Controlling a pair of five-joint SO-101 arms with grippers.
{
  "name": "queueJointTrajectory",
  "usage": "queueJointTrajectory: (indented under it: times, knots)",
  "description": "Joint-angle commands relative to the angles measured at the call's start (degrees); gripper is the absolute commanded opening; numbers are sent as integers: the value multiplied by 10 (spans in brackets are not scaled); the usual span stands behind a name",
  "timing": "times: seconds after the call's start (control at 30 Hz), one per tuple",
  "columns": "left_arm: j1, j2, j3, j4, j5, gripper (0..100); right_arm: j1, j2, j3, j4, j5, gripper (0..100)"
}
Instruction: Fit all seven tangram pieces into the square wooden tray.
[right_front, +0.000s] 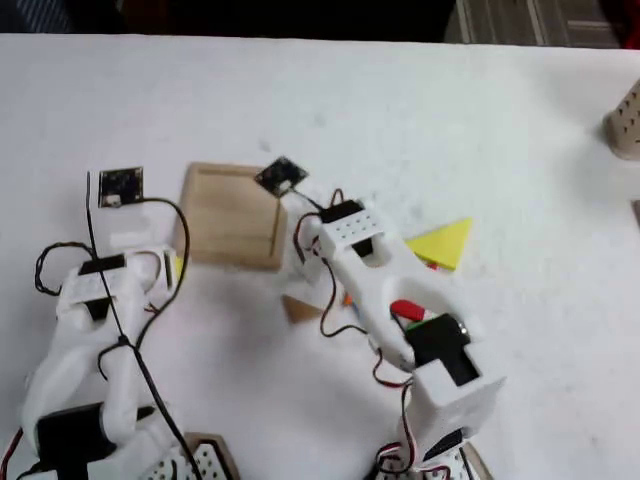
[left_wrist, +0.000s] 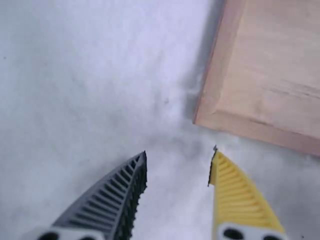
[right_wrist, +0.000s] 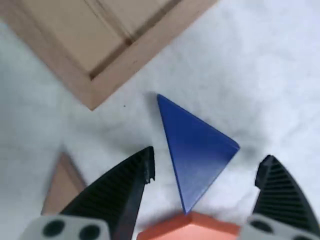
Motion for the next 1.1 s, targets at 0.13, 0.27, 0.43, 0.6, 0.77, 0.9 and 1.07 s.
queueJointTrajectory:
  times: [0.13, 0.27, 0.43, 0.6, 0.77, 0.9, 1.07]
  knots:
    - [-10, -25, -4, -9, -4, 230, -3, 7, -26, -40, 31, 314]
    - [-10, -25, -4, -9, -4, 230, -7, 7, -26, -52, 66, 255]
    - [-10, -25, -4, -9, -4, 230, -3, 7, -25, -55, 69, 193]
    - [-10, -25, -4, -9, -4, 230, -2, 6, -23, -53, 66, 191]
    - [-10, -25, -4, -9, -4, 230, 15, 2, -25, -45, 65, 191]
    - [-10, -25, -4, -9, -4, 230, 17, -13, -22, -31, 64, 190]
    - [-10, -25, -4, -10, -4, 230, 16, -44, -11, -14, 35, 190]
